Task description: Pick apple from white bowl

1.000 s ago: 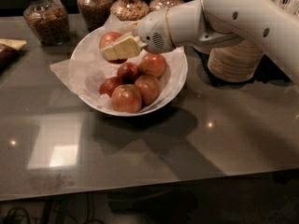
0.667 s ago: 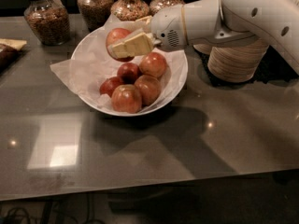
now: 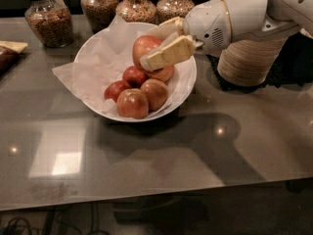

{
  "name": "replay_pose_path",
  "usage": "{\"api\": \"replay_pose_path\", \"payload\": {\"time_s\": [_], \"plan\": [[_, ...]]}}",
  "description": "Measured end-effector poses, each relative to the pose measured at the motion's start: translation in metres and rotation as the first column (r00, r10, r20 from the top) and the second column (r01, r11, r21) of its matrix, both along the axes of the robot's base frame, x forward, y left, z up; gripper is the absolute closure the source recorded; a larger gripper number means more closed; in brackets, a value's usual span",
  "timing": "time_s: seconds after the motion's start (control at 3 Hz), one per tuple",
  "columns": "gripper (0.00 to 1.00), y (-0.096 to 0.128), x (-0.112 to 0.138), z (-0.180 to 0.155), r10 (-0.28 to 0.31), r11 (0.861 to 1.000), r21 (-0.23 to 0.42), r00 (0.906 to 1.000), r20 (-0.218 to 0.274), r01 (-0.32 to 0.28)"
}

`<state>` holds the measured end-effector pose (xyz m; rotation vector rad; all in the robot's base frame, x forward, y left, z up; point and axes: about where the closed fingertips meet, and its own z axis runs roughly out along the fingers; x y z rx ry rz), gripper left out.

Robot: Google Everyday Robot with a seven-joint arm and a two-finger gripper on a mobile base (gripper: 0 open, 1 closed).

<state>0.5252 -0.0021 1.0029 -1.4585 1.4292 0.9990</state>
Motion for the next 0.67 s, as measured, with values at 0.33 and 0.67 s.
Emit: {"api": "replay_pose_path", "payload": {"time_s": [0.33, 0.67], "plan": [[1.00, -0.0103, -0.0355, -0.0136, 0.061, 0.995, -0.078, 0.9981, -0.005, -0.061], [1.00, -0.0103, -0.0356, -0.0136, 0.061, 0.995, -0.078, 0.9981, -0.005, -0.061]]}}
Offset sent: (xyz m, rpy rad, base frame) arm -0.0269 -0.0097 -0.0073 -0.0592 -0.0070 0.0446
